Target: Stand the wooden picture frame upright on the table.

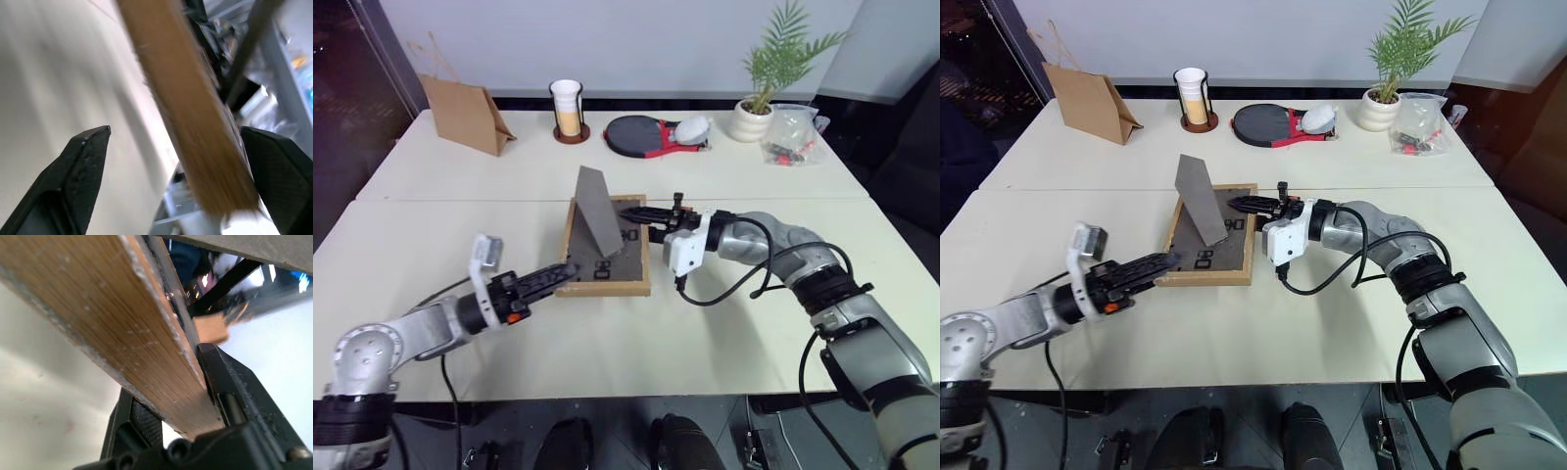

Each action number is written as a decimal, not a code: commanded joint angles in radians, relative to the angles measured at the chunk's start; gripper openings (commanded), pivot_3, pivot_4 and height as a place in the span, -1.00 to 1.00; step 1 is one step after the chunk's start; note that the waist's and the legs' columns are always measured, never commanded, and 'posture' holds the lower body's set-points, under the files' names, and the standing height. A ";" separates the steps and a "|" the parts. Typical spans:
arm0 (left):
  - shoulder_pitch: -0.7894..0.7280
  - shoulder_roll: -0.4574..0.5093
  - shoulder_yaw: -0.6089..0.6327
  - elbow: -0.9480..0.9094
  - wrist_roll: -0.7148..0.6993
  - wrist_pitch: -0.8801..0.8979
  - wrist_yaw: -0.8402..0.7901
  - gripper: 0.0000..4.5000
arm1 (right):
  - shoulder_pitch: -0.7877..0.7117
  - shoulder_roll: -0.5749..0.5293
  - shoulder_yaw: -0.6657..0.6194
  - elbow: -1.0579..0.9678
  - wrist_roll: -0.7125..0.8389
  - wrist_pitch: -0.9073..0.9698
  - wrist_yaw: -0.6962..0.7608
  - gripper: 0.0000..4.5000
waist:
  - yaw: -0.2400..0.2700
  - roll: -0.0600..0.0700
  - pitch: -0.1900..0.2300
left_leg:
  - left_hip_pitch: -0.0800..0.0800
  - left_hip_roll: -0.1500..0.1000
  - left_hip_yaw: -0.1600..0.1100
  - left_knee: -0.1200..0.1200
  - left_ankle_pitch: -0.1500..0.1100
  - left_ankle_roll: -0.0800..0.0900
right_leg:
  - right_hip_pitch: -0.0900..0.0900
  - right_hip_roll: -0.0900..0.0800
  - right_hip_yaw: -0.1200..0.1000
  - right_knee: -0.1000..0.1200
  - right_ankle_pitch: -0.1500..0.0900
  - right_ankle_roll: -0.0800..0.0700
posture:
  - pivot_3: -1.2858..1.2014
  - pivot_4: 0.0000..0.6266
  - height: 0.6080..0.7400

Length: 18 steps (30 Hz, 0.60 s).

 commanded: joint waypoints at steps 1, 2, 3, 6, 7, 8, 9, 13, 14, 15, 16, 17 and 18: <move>0.029 0.103 0.078 -0.018 0.193 -0.084 -0.173 0.99 | 0.008 0.043 -0.086 -0.047 0.412 0.198 0.263 -0.47 | 0.000 0.000 0.000 | 0.000 0.000 0.000 0.000 0.000 0.000 | 0.000 0.000 0.000 -0.001 0.000 -0.001 | 0.03 -0.52 1.00; 0.024 0.130 0.099 -0.012 0.234 -0.114 -0.210 0.99 | 0.027 0.058 -0.103 -0.089 0.547 0.337 0.387 -0.47 | 0.000 0.001 0.001 | 0.000 0.001 0.000 0.000 0.000 0.000 | 0.000 0.000 0.000 0.000 0.000 -0.001 | 0.03 -0.52 1.00; 0.005 0.144 0.117 0.002 0.258 -0.134 -0.224 0.99 | 0.046 0.068 -0.120 -0.148 0.686 0.505 0.507 -0.47 | 0.001 0.002 0.001 | 0.000 0.001 0.000 0.000 0.000 0.001 | 0.000 -0.001 0.000 0.000 0.000 0.000 | 0.03 -0.52 1.00; -0.055 0.160 0.129 0.038 0.319 -0.161 -0.244 0.99 | 0.058 0.077 -0.178 -0.279 0.973 0.953 0.709 -0.47 | 0.009 0.002 0.001 | 0.000 0.001 -0.002 0.000 -0.001 0.002 | 0.001 -0.003 -0.001 0.000 0.000 0.000 | 0.03 -0.52 1.00; -0.067 0.164 0.117 0.034 0.356 -0.174 -0.255 0.99 | 0.050 0.079 -0.190 -0.289 1.010 1.051 0.737 -0.47 | 0.010 0.002 0.001 | 0.000 0.001 -0.003 0.000 -0.002 0.003 | 0.001 -0.004 -0.002 0.000 0.000 0.000 | 0.03 -0.52 1.00; -0.079 0.167 0.097 0.022 0.406 -0.199 -0.265 0.99 | 0.039 0.080 -0.192 -0.280 1.031 1.137 0.769 -0.47 | 0.009 0.002 0.001 | 0.000 0.000 -0.003 0.000 -0.002 0.003 | 0.002 -0.004 -0.002 -0.001 0.000 0.000 | 0.03 -0.52 1.00; -0.087 0.172 0.063 0.003 0.471 -0.230 -0.272 0.99 | 0.026 0.077 -0.174 -0.243 1.024 1.202 0.819 -0.47 | 0.007 0.002 0.001 | 0.000 0.000 -0.003 0.000 -0.002 0.003 | 0.002 -0.005 -0.002 -0.001 0.000 0.000 | 0.03 -0.52 1.00; -0.124 0.143 0.001 -0.031 0.570 -0.260 -0.279 0.99 | -0.022 0.122 -0.156 -0.056 0.997 1.328 0.943 -0.47 | 0.005 0.002 0.001 | 0.000 0.000 -0.003 -0.001 -0.002 0.003 | 0.000 -0.005 -0.002 -0.001 -0.001 -0.003 | 0.03 -0.52 1.00; -0.132 0.132 -0.006 -0.036 0.578 -0.259 -0.278 0.99 | -0.033 0.138 -0.158 -0.009 0.993 1.341 0.974 -0.47 | 0.004 0.002 0.001 | -0.001 0.000 -0.002 -0.002 -0.002 0.003 | 0.000 -0.005 -0.002 -0.001 -0.001 -0.003 | 0.03 -0.52 1.00; -0.138 0.124 -0.007 -0.038 0.584 -0.257 -0.280 0.99 | -0.044 0.154 -0.158 0.034 0.982 1.341 0.998 -0.47 | 0.003 0.002 0.001 | -0.002 0.000 -0.002 -0.002 -0.002 0.003 | -0.002 -0.005 -0.002 -0.001 -0.001 -0.003 | 0.03 -0.52 1.00; -0.144 0.116 -0.009 -0.039 0.590 -0.254 -0.282 0.99 | -0.054 0.172 -0.158 0.082 0.964 1.325 1.018 -0.47 | 0.002 0.002 0.001 | -0.002 0.000 -0.002 -0.002 -0.002 0.003 | -0.003 -0.005 -0.001 -0.001 0.000 -0.001 | 0.03 -0.52 1.00; -0.151 0.109 -0.009 -0.041 0.594 -0.250 -0.282 0.99 | -0.061 0.188 -0.157 0.119 0.945 1.302 1.036 -0.47 | 0.000 0.002 0.001 | -0.004 0.000 -0.001 -0.003 -0.002 0.003 | -0.005 -0.005 -0.001 0.000 0.000 0.000 | 0.03 -0.52 1.00; -0.157 0.103 -0.009 -0.042 0.598 -0.246 -0.282 0.99 | -0.068 0.205 -0.157 0.157 0.929 1.285 1.058 -0.47 | -0.001 0.002 0.001 | -0.005 0.000 0.000 -0.003 -0.002 0.003 | -0.007 -0.004 0.000 0.000 0.001 0.000 | 0.03 -0.52 1.00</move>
